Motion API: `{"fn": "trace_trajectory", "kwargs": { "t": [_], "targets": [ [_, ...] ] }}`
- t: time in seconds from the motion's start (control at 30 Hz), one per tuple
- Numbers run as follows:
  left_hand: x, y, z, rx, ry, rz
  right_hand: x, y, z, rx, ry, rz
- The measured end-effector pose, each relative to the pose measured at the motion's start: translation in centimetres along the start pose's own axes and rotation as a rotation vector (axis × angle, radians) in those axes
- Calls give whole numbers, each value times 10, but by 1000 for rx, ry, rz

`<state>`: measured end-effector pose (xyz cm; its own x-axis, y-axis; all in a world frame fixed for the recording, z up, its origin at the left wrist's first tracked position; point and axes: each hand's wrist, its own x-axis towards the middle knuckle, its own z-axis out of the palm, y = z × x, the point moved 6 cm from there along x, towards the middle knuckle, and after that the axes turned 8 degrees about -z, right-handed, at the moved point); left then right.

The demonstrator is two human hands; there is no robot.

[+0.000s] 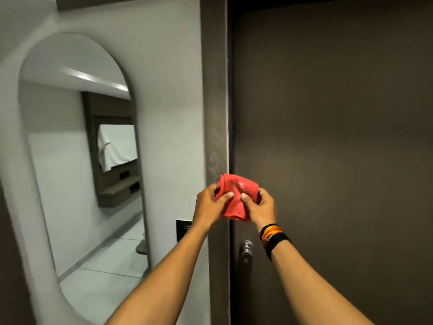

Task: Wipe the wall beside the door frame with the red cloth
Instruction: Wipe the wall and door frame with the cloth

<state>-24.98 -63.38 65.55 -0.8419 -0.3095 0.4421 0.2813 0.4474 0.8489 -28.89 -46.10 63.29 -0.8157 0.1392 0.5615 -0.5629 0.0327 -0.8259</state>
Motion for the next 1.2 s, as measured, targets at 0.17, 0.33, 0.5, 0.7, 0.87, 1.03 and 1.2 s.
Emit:
{"fn": "trace_trajectory", "kwargs": {
  "t": [0.17, 0.33, 0.5, 0.7, 0.87, 1.03, 1.2],
  "targets": [
    [29, -66, -36, 77, 55, -71, -11, 40, 67, -156, 96, 60],
    [44, -118, -28, 37, 87, -110, -20, 70, 85, -185, 280, 77],
    [56, -128, -25, 23, 109, -55, -23, 67, 87, -171, 350, -55],
    [73, -108, -58, 297, 279, 325, -29, 48, 101, -516, 358, -282],
    [113, -72, -70, 599, 361, 655, -37, 50, 132, -697, 328, -396],
    [151, -54, -56, 682, 400, 703, -58, 84, 160, -948, 212, -394],
    [171, -68, -44, 692, 558, 727, -30, 105, 163, -1185, 184, -566]
  ]
}}
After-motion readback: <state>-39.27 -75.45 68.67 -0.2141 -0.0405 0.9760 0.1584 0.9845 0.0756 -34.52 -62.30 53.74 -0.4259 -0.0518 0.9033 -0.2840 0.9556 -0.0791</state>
